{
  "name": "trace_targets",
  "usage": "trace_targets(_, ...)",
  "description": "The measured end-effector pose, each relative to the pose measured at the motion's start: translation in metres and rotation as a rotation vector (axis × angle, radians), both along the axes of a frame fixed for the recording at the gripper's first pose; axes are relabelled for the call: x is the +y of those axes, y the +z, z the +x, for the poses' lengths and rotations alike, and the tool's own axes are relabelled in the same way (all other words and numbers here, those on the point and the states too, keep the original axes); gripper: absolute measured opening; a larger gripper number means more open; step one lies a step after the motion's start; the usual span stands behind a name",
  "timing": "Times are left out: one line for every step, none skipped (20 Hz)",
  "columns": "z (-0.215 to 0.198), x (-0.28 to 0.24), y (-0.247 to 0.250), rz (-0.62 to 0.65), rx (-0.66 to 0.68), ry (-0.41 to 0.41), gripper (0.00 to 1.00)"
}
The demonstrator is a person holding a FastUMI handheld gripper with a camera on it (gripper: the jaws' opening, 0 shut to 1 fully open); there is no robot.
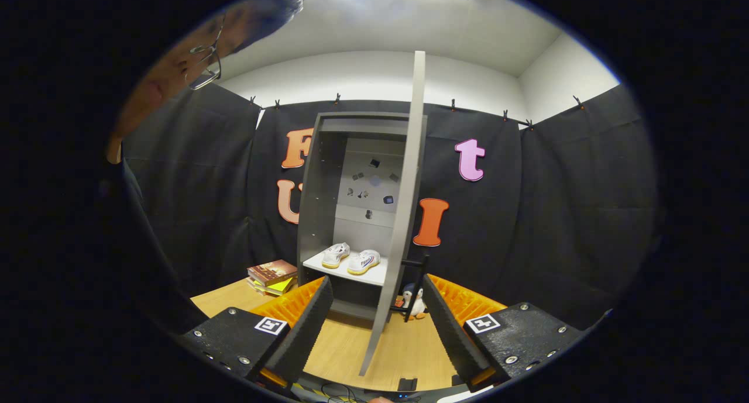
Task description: Open the shoe cabinet door, grab the shoes and put them into the shoe cabinet, then close the shoe cabinet door.
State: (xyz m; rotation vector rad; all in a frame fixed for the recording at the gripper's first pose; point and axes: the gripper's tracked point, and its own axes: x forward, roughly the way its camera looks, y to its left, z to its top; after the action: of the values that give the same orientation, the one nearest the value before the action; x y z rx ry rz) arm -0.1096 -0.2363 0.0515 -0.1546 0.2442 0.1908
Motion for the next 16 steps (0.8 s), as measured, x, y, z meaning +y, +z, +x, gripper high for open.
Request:
trace_targets(0.007, -0.011, 0.005, -0.006, -0.021, -0.012, 0.95)
trace_targets(0.016, -0.025, 0.01, -0.007, -0.042, -0.032, 0.95)
trace_targets(0.024, -0.033, 0.014, 0.015, -0.057, -0.04, 0.95)
trace_targets(0.028, -0.036, 0.012, 0.053, -0.051, -0.036, 0.95)
trace_targets(0.031, -0.036, 0.008, 0.1, -0.032, -0.016, 0.95)
trace_targets(0.032, -0.033, 0.001, 0.15, -0.011, 0.016, 0.95)
trace_targets(0.034, -0.028, -0.003, 0.202, 0.007, 0.05, 0.95)
trace_targets(0.037, -0.026, -0.01, 0.248, 0.027, 0.079, 0.95)
trace_targets(0.04, -0.025, -0.015, 0.269, 0.037, 0.095, 0.95)
trace_targets(0.047, -0.036, -0.017, 0.278, 0.021, 0.08, 0.95)
trace_targets(0.054, -0.046, -0.018, 0.293, 0.011, 0.073, 0.95)
trace_targets(0.06, -0.054, -0.021, 0.318, 0.012, 0.066, 0.95)
trace_targets(0.064, -0.062, -0.023, 0.34, 0.016, 0.057, 0.95)
trace_targets(0.067, -0.073, -0.032, 0.352, 0.026, 0.046, 0.95)
trace_targets(0.073, -0.08, -0.042, 0.369, 0.04, 0.032, 0.95)
trace_targets(0.079, -0.085, -0.052, 0.398, 0.064, 0.02, 0.95)
